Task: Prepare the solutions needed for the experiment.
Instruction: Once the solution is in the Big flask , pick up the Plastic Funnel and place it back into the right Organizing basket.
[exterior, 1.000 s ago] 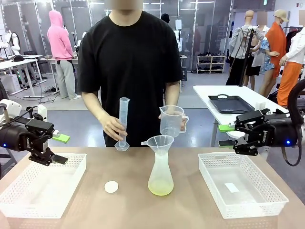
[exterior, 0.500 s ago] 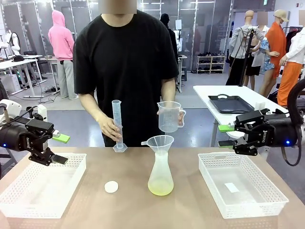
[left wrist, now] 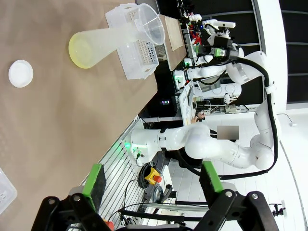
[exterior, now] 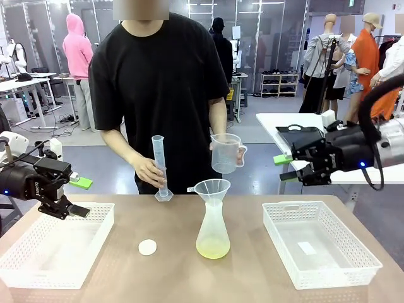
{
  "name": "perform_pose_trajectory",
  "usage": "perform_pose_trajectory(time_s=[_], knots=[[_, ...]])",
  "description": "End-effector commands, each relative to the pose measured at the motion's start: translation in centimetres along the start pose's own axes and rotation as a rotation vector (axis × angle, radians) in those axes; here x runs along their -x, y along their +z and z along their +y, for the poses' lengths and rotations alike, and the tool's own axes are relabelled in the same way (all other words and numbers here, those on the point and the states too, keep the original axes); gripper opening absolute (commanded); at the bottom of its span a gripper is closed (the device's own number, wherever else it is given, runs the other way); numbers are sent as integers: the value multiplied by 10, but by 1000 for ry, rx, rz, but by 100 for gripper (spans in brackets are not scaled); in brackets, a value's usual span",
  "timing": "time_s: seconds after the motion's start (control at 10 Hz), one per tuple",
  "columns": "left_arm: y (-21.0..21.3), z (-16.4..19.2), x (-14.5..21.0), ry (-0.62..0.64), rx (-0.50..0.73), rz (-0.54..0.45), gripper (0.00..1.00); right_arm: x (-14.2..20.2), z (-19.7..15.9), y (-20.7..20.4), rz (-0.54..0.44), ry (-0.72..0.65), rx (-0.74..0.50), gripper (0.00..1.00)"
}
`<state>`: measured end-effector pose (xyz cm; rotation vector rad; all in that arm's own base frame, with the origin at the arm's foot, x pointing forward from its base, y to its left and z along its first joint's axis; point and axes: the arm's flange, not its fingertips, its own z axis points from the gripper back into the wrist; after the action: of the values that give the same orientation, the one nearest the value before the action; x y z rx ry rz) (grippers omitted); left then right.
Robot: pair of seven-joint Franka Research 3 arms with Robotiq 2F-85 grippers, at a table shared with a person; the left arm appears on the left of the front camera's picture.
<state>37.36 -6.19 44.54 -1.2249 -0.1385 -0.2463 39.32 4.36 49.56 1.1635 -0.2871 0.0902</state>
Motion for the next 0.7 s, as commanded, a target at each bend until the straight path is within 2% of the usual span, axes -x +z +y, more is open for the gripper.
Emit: perform_pose_trajectory(time_s=[0.0,0.4,0.6], knots=[[-1,-2,-1,-6,20,-5,100,-23,18,-18,20,-29,88,58],[-1,-2,-1,-6,20,-5,100,-66,64,-56,-1,50,273,58],[-1,-2,-1,-6,20,-5,100,-83,77,-78,28,69,358,58]])
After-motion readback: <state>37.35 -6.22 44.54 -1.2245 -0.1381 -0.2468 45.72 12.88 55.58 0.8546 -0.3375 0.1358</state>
